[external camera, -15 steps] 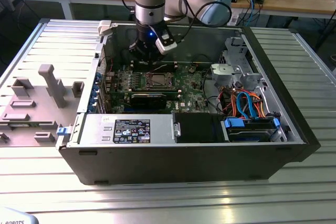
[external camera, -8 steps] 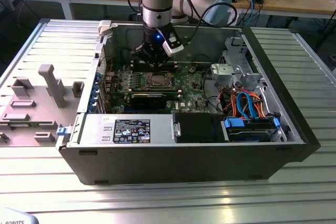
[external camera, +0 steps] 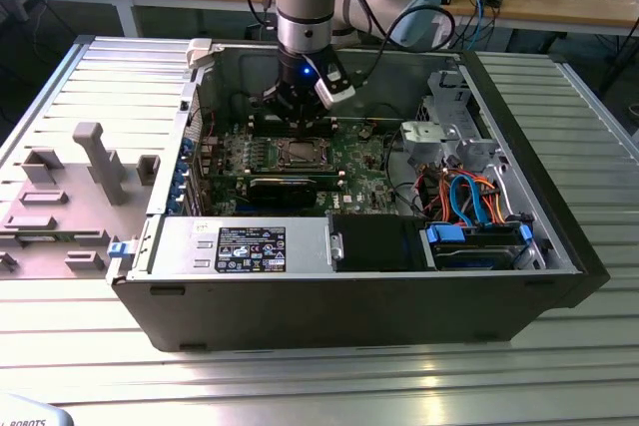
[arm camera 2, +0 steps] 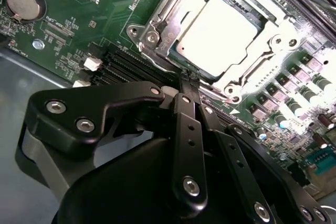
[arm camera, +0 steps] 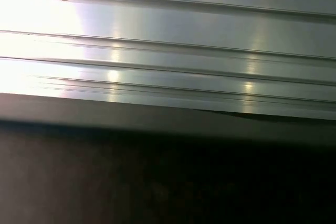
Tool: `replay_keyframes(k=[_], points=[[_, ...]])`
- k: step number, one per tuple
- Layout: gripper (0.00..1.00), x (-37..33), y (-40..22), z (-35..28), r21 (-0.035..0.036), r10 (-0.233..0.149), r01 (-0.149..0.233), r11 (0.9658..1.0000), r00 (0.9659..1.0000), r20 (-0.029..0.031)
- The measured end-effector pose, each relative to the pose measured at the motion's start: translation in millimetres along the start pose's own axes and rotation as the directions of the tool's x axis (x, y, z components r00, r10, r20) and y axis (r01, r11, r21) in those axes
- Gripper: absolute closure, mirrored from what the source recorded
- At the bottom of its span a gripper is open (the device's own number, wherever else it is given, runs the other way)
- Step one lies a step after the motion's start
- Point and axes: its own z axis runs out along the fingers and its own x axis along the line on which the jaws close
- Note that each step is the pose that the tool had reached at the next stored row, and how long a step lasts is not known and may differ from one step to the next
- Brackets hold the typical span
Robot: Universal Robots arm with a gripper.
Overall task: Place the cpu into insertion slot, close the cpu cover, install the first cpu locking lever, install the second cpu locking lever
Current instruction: 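Install the first cpu locking lever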
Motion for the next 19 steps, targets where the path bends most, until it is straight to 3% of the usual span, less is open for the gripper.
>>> replay_keyframes(k=[8,13,16,19], points=[[0.89,-6.6,-0.2,-0.1,-0.0003,0.000,0.000,1.0000,1.0000,0.0005],[0.89,-6.6,0.1,-11.1,0.0003,0.000,0.000,1.0000,1.0000,0.0002],[0.89,-6.4,-3.1,-11.4,0.0078,0.000,0.000,1.0000,1.0000,-0.0004],[0.89,-5.7,-11.6,-11.5,0.0142,0.000,0.000,0.9999,1.0000,-0.0008]])
